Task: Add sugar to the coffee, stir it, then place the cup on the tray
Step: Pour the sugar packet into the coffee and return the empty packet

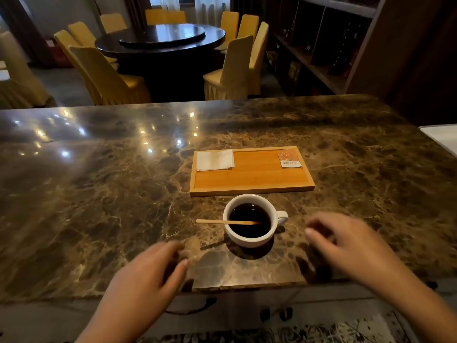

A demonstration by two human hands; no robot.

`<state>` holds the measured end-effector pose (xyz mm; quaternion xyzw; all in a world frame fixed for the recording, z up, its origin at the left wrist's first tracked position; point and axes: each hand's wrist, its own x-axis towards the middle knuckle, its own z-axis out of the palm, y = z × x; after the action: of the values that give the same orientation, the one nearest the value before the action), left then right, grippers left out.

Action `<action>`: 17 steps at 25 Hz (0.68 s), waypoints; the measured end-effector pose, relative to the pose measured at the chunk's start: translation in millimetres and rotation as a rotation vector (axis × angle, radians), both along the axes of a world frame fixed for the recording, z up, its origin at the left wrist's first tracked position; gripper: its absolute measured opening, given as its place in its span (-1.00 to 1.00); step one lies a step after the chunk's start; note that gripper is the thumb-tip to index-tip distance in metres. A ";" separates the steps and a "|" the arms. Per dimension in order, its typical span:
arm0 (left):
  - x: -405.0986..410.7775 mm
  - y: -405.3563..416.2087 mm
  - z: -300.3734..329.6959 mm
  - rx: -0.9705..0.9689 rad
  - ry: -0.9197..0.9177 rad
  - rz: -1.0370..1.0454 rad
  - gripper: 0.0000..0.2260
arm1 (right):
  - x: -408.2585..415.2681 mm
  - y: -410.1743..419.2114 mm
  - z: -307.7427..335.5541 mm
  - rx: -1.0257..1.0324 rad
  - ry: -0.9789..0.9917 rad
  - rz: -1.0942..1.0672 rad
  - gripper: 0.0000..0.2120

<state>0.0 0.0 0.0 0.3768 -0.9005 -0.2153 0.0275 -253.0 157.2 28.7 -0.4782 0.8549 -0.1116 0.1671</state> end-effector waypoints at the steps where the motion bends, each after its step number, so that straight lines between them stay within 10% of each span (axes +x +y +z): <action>1: -6.6 -6.3 -4.8 -0.092 0.094 0.015 -0.69 | -11.5 -12.4 -4.2 -0.136 0.037 -0.039 -0.75; 7: -46.9 -41.0 -49.5 -0.243 0.140 0.081 -0.50 | -75.0 -95.0 -38.2 -0.316 0.265 -0.084 -0.54; 17: -53.2 -49.6 -71.4 -0.231 0.100 0.119 -0.36 | -99.4 -123.8 -63.8 -0.332 0.234 -0.147 -0.76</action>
<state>-53.2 -49.6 -71.4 0.4125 -0.8929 -0.1269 0.1284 -352.4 33.4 -35.1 -0.4451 0.8711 -0.2064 -0.0227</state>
